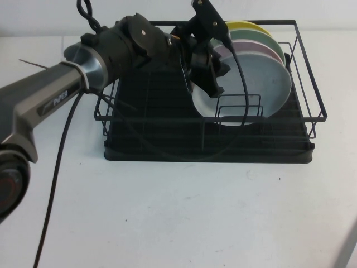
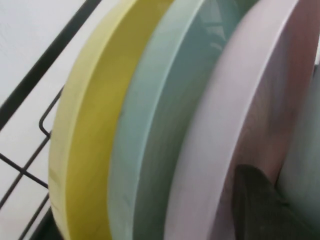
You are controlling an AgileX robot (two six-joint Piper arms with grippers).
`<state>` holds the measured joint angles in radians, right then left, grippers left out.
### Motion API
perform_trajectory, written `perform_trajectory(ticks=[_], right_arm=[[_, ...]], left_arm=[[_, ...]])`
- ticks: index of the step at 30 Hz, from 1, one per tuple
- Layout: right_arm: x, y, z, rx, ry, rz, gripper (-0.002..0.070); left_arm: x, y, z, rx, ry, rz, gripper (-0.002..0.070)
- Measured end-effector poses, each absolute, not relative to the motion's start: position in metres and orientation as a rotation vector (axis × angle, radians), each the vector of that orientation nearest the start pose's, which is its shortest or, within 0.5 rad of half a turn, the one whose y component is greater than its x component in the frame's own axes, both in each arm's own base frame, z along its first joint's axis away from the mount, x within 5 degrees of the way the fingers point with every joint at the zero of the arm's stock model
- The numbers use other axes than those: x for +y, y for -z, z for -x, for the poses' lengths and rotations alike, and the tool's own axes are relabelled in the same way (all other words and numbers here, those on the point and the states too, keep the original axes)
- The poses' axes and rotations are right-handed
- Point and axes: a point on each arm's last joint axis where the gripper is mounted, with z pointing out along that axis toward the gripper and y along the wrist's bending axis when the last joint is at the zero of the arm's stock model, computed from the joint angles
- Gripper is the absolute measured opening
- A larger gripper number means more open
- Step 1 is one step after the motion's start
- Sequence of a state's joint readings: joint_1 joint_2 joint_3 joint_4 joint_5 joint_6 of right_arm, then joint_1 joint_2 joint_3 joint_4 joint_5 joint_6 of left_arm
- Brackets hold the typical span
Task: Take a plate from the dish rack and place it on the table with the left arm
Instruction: Grasp the plate from the shelf, then place the plate from the table
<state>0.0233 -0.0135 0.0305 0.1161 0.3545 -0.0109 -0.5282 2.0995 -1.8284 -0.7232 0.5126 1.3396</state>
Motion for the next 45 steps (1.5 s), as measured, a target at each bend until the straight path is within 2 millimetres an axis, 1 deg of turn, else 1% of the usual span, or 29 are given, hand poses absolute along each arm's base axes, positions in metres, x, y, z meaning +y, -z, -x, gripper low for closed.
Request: perform_trajectory(ticks=[1,2,4,6,8,11,12,14,16,18,19,21,24,27,29,31,34,36,38,41,45], right_arm=[[0.005,-0.172,-0.053,1.854,-0.122,-0.041,-0.0018],[0.005,-0.172,-0.053,1.854,-0.122,-0.041,-0.0018],[0.005,-0.172,-0.053,1.854,-0.122,-0.041,-0.0018],[0.005,-0.172,-0.053,1.854,-0.122,-0.041,-0.0018],[0.005,-0.172,-0.053,1.854,-0.122,-0.041,-0.0018],[0.005,-0.172,-0.053,1.854,-0.122,-0.041,-0.0018],[0.005,-0.172,-0.053,1.854,-0.122,-0.041,-0.0018],[0.005,-0.172,-0.053,1.854,-0.122,-0.041,-0.0018],[0.005,-0.172,-0.053,1.854,-0.122,-0.041,-0.0018],[0.005,-0.172,-0.053,1.854,-0.122,-0.041,-0.0018],[0.005,-0.172,-0.053,1.854,-0.122,-0.041,-0.0018],[0.005,-0.172,-0.053,1.854,-0.122,-0.041,-0.0018],[0.005,-0.172,-0.053,1.854,-0.122,-0.041,-0.0018],[0.005,-0.172,-0.053,1.854,-0.122,-0.041,-0.0018],[0.005,-0.172,-0.053,1.854,-0.122,-0.041,-0.0018],[0.005,-0.172,-0.053,1.854,-0.122,-0.041,-0.0018],[0.005,-0.172,-0.053,1.854,-0.122,-0.041,-0.0018],[0.005,-0.172,-0.053,1.854,-0.122,-0.041,-0.0018],[0.005,-0.172,-0.053,1.854,-0.122,-0.041,-0.0018],[0.005,-0.172,-0.053,1.854,-0.122,-0.041,-0.0018],[0.005,-0.172,-0.053,1.854,-0.122,-0.041,-0.0018]], left_arm=[[-0.276,-0.279,-0.414,1.629,0.263,-1.366,0.0098],[-0.275,-0.282,-0.413,1.615,0.250,-1.377,0.0081],[-0.274,-0.291,-0.410,1.594,0.243,-1.383,0.0081],[-0.270,-0.307,-0.405,1.564,0.227,-1.379,0.0078],[-0.265,-0.331,-0.395,1.516,0.200,-1.380,0.0076],[-0.252,-0.378,-0.373,1.444,0.186,-1.341,0.0074],[-0.248,-0.391,-0.365,1.440,0.203,-1.317,0.0074],[-0.239,-0.420,-0.344,1.463,0.282,-1.258,0.0074],[-0.229,-0.438,-0.325,1.534,0.394,-1.205,0.0074],[-0.218,-0.446,-0.308,1.638,0.510,-1.202,0.0074],[-0.212,-0.446,-0.302,1.704,0.562,-1.211,0.0074],[-0.202,-0.440,-0.297,1.844,0.648,-1.217,0.0074],[-0.192,-0.419,-0.295,2.021,0.775,-1.212,0.0074],[-0.194,-0.384,-0.291,2.142,0.924,-1.209,0.0074],[-0.195,-0.356,-0.286,2.218,1.018,-1.208,0.0073],[-0.194,-0.328,-0.282,2.293,1.066,-1.192,0.0073],[-0.189,-0.283,-0.276,2.408,1.062,-1.098,0.0073],[-0.184,-0.252,-0.272,2.478,1.015,-1.006,0.0073],[-0.178,-0.227,-0.269,2.522,0.948,-0.917,0.0073],[-0.171,-0.205,-0.268,2.542,0.851,-0.818,0.0073],[-0.170,-0.198,-0.270,2.538,0.838,-0.752,0.0074]])
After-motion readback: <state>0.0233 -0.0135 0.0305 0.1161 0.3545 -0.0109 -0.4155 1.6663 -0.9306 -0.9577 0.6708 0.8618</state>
